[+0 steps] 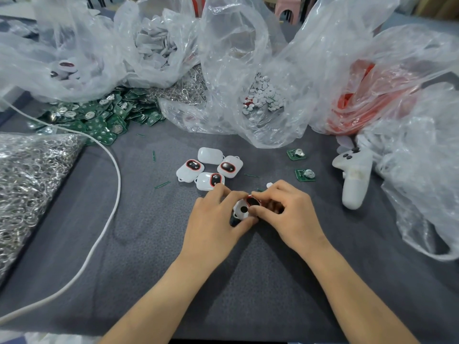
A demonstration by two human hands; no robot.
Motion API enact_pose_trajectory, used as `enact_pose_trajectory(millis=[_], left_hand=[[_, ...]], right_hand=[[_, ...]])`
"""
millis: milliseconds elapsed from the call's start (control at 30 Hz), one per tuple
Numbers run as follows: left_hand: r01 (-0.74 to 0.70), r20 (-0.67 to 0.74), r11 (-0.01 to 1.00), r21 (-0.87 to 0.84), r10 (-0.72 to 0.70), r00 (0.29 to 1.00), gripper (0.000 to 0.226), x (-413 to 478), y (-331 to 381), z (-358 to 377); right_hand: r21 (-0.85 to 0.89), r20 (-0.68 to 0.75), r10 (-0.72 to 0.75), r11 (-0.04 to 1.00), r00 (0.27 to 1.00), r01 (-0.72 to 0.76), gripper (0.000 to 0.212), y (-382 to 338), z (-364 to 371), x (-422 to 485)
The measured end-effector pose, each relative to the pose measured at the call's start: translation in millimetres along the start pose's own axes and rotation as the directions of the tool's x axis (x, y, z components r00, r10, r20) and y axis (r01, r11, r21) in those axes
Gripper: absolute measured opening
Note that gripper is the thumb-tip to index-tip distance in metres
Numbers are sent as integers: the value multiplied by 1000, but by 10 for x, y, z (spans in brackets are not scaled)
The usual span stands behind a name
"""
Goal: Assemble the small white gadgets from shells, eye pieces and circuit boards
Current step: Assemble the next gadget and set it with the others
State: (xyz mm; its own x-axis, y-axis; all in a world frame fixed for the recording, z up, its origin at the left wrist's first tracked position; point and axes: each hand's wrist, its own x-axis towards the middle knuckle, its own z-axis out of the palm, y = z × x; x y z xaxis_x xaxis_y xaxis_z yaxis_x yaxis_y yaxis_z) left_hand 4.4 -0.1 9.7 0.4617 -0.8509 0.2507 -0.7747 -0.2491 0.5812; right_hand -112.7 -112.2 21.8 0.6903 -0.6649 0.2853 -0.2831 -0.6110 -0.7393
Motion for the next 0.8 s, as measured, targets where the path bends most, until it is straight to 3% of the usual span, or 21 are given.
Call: enact_pose_trajectory(millis=[233,367,533,800], left_hand=[[-9,-5,1000,-3,9,1000,40,-2,13,-4],[-18,-15,1000,-18,18,1000,36,1,18,-5],[-45,-20,999,-1,45,999,24,5,18,3],[-64,-22,992,-104,62,998,26,20,20,6]], right_hand=[[-35,-7,-2,999,1000,2,30,3,9,-26],[-208,40,-12,978,999,20,29,-5,-13,-41],[-65,162,-49,996,986,60,29,66,-133,22],[-113,178,-125,983,976,147,28,141,-133,17]])
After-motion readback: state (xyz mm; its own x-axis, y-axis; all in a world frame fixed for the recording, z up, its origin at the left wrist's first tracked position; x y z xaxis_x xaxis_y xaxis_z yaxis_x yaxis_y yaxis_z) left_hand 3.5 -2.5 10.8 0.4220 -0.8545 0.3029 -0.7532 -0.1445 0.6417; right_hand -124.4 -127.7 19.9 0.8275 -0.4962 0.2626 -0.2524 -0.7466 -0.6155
